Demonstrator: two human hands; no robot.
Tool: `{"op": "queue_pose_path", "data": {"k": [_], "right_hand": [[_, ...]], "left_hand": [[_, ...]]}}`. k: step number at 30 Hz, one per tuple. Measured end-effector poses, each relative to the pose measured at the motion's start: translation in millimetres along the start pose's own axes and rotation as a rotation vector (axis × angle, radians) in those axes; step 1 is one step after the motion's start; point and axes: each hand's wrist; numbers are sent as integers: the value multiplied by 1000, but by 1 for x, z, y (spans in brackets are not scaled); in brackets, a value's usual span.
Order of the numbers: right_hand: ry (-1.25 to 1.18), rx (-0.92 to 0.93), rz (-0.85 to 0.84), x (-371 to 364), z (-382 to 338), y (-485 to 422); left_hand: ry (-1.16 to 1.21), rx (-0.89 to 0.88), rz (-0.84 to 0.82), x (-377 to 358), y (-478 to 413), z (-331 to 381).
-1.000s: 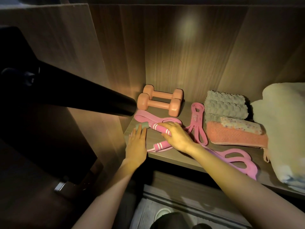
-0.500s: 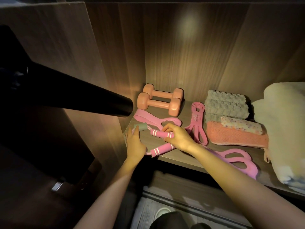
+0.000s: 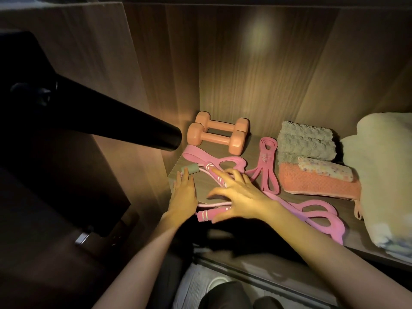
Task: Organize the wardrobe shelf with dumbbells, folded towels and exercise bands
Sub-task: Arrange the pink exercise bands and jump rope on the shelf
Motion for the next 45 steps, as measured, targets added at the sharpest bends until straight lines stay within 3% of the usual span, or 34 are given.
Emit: {"op": "queue_pose_path", "data": {"k": [3, 6, 12, 18, 21, 26, 31, 36, 41, 45], "right_hand": [[116, 34, -8, -8, -7, 2], [76, -16, 31, -13, -8, 3], [-257, -71, 167, -15, 5, 4], [-414, -164, 83, -12, 6, 4], [-523, -206, 71, -7, 4, 13], [-692, -350, 221, 10, -7, 31], [-510, -603, 410, 35, -14, 63], [-571, -461, 670, 61, -23, 104], [-505, -291, 400, 78, -29, 141], [-435, -296, 473, 81, -33, 168]], "left_hand": [[28, 10, -14, 2, 0, -1], [83, 10, -25, 5, 0, -4], [261, 72, 16, 5, -1, -4], [226, 99, 143, 1, -3, 4], [316, 133, 249, 4, 3, 11], [595, -112, 461, 23, 32, 37], [656, -362, 514, 43, 65, 76], [715, -529, 346, 54, 97, 111], [728, -524, 211, 62, 120, 141], [690, -471, 250, 65, 133, 153]]}}
Point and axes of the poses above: each hand's wrist, its own y-axis away from the middle knuckle, its own x-axis out of the back of the hand, z = x × y, and after that the axes turned 5 degrees about -z, right-handed
